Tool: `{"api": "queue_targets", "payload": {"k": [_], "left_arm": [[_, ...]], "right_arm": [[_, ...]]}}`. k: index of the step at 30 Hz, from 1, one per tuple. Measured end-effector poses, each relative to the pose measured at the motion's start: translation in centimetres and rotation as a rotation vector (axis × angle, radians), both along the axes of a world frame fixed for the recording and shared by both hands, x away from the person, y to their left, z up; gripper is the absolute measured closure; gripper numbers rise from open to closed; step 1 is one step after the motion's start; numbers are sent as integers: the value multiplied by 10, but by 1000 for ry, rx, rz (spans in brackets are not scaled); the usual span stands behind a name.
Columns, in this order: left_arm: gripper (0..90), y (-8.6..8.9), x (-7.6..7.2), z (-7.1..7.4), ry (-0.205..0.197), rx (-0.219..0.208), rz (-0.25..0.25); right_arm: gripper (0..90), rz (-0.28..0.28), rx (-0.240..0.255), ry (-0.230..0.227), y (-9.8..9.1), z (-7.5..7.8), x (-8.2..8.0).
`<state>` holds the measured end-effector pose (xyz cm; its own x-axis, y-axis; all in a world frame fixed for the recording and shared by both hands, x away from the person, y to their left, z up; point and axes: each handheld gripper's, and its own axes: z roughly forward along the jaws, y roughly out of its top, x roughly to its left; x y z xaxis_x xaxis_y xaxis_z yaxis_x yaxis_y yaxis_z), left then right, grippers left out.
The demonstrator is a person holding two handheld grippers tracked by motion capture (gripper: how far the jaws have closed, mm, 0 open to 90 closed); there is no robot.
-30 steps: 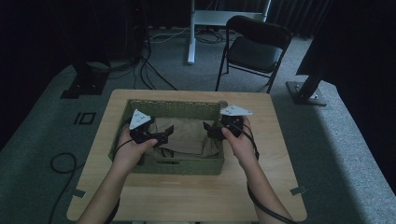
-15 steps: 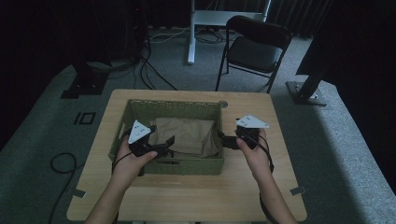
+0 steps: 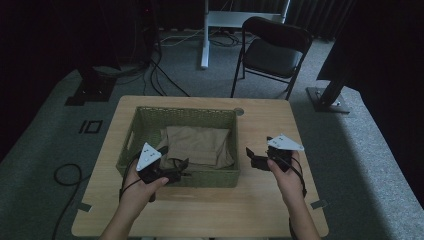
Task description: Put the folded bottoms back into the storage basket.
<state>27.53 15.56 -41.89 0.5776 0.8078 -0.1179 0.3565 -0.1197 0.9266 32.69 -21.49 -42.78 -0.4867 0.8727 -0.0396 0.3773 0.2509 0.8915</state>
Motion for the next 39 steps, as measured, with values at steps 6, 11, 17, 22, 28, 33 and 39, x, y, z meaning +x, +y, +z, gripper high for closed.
{"api": "queue_targets", "payload": {"k": [6,11,17,22,28,33,39], "left_arm": [[161,4,-15,-4,-25,42,2],[161,7,-26,-15,-10,27,-2],[161,12,-33,-29,4,24,8],[161,15,-39,-43,21,14,20],[161,19,-44,-61,48,19,46],[161,26,-48,-80,84,20,79],[161,36,-51,-93,108,39,114]], "right_arm": [[138,-20,-10,7,-14,-11,-8],[138,-41,-20,23,-26,-25,-13],[138,-61,-16,38,-37,-37,-20],[138,-85,-28,53,-45,-48,-24],[138,-118,-40,70,-54,-62,-29],[140,-147,-62,102,-64,-79,-35],[140,-197,-74,120,-76,-95,-44]]}}
